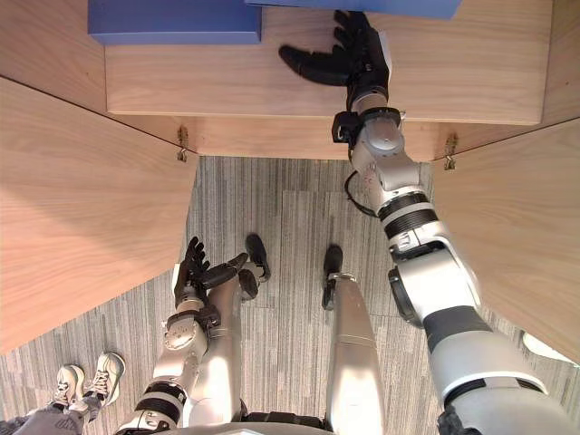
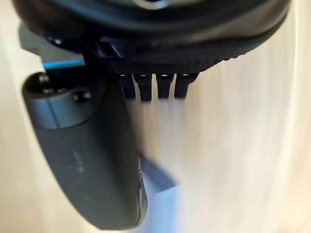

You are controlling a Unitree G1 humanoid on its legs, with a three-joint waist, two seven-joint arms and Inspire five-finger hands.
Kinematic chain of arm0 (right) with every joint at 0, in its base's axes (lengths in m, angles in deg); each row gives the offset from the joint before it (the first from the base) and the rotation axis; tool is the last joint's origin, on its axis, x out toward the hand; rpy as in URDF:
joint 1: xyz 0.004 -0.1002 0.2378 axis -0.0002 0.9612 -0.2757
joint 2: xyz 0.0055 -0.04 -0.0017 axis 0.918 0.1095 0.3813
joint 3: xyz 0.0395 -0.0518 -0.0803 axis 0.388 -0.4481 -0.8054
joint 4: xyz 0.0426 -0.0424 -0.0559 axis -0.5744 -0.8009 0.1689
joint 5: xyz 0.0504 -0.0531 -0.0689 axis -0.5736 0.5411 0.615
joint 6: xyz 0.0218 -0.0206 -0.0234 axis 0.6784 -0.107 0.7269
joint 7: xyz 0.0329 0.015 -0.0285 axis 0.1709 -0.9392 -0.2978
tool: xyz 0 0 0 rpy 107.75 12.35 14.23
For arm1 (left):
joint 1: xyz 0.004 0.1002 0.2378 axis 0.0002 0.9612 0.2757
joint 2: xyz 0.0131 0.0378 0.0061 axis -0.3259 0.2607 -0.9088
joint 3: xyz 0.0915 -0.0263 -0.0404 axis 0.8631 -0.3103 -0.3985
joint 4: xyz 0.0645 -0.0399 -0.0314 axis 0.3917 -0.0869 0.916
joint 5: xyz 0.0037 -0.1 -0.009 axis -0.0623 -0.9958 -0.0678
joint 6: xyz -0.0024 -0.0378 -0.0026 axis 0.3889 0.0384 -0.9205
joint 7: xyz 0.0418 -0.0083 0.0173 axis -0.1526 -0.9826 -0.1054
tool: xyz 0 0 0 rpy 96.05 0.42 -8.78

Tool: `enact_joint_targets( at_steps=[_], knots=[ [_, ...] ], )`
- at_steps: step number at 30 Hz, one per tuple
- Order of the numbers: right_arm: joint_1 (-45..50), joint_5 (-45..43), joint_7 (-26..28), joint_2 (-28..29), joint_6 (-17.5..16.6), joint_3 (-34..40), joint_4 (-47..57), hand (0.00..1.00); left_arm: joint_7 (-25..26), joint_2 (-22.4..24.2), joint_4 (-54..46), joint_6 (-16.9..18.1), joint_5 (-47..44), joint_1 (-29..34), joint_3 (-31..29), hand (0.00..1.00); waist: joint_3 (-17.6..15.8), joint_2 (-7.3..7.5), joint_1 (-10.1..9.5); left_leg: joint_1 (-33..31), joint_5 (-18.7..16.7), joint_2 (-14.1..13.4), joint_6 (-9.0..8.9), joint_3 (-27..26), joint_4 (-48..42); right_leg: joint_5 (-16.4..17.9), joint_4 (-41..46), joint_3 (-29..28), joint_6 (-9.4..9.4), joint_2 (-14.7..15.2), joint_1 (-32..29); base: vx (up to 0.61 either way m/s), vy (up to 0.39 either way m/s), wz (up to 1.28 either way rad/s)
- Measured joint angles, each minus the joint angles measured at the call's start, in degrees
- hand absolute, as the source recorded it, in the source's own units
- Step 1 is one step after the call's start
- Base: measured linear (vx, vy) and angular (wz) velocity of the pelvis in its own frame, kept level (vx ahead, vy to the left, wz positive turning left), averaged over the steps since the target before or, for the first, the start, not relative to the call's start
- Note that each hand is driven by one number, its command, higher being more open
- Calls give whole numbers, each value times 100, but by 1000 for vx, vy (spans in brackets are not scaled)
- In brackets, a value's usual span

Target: Walk over to the cabinet, pick up the folder, carry it to the office cabinet, place the folder inside the office cabinet, then close the office cabinet door

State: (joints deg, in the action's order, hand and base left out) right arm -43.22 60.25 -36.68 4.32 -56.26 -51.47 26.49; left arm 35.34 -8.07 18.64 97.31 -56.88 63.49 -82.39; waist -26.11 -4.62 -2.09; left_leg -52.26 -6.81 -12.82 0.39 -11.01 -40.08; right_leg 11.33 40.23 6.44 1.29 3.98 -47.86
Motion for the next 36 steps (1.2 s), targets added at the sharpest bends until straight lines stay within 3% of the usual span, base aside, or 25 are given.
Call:
enact_joint_targets(
  at_steps=[4, 17, 25, 36],
  knots=[
    [149, 827, -18, 11, 68, -18, -126, 0, -5, -53, 223, 0, -3, -97, -13, 100, 87, 13, -11, 12, -1, 0, 0, -12, 17, -2, -18, -1, -2, 0, 7, 0, 0, 0],
    [672, 1241, -4, 261, 189, 32, 331, 0, -92, -48, 550, -11, -4, -320, -209, 100, 90, 19, -21, 40, -1, -3, 0, -54, 81, -1, -57, -19, -3, -4, 2, 0, 0, 0],
    [-226, 2081, -681, 682, 380, 78, -122, 0, 11, -43, 614, 12, -54, -509, -319, 100, 92, 23, -70, -232, 63, 28, -2, -50, 164, -10, -17, 6, -15, 21, -302, 9, -3, 3],
    [-874, 1830, -892, 388, 506, 239, -524, 0, 120, 84, 490, 135, -217, -538, -335, 100, 91, 20, -87, -515, 320, 283, 50, 83, 395, -10, 90, 198, -23, 255, -582, -13, 2, 15]
  ],
)
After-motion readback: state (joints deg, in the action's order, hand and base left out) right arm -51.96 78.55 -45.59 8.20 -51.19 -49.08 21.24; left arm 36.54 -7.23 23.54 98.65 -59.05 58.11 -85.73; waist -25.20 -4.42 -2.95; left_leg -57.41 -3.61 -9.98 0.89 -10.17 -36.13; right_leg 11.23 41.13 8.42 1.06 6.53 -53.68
